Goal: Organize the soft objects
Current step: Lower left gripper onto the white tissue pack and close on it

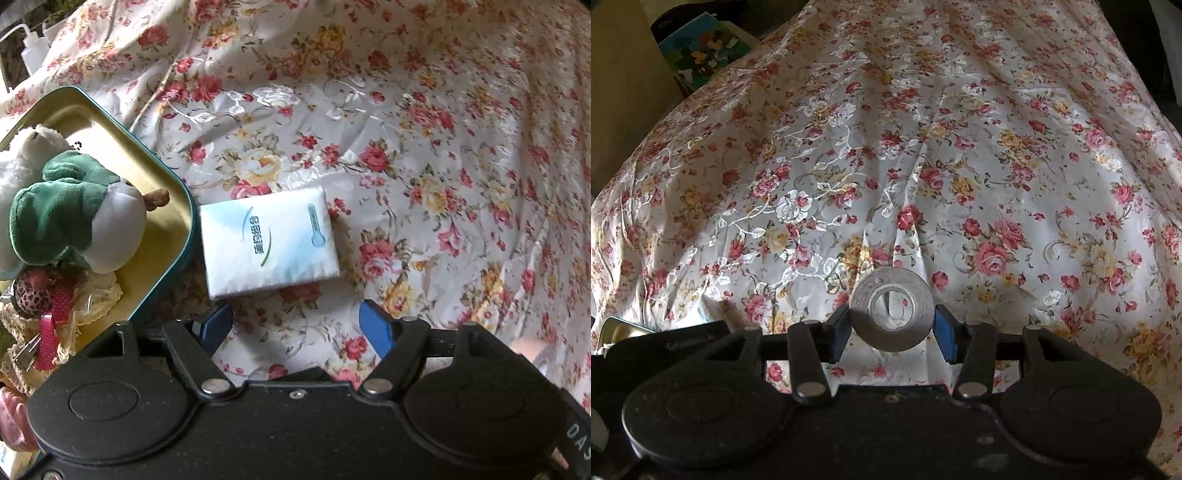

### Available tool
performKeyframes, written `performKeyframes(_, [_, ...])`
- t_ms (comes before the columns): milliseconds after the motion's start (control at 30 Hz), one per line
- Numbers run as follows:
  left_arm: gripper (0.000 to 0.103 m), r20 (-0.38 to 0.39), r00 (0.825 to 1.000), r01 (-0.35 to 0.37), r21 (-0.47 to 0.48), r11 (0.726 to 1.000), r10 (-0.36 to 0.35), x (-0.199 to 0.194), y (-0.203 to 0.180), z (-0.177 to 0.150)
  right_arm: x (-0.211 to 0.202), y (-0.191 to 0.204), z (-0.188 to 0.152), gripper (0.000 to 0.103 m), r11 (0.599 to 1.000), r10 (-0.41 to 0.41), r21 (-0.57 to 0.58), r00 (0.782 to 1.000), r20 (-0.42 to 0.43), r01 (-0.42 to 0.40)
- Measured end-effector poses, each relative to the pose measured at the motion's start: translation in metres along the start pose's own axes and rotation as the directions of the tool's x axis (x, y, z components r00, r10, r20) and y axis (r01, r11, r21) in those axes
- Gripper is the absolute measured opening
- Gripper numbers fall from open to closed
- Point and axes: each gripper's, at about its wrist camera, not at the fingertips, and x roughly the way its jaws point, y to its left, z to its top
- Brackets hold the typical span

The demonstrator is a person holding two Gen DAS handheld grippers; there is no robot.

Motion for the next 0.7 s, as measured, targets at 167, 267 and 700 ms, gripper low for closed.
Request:
performKeyframes(167, [0.074,0.038,0.999,-0.007,-0.030,1.000,0.008,0.001,0.001,0.004,0.001,-0.002,0.000,0.047,1.000,0.013,0.005,1.000,-0.005,-0.013])
performKeyframes(267, [0.074,0.058,0.998,-0.016,-0.048,0.999,0.019,0.000,0.003,0.007,0.001,-0.001,0.000,0.047,1.000,0.014,-0.002,1.000,-0.003,-0.014])
performKeyframes(700, [0.074,0.039,0.996,0.074,0.117,0.990,-0.079,0.006,-0.029,0.006,0.003,-0.006,0.002,0.047,1.000,0.019,0.021,1.000,-0.008,-0.019])
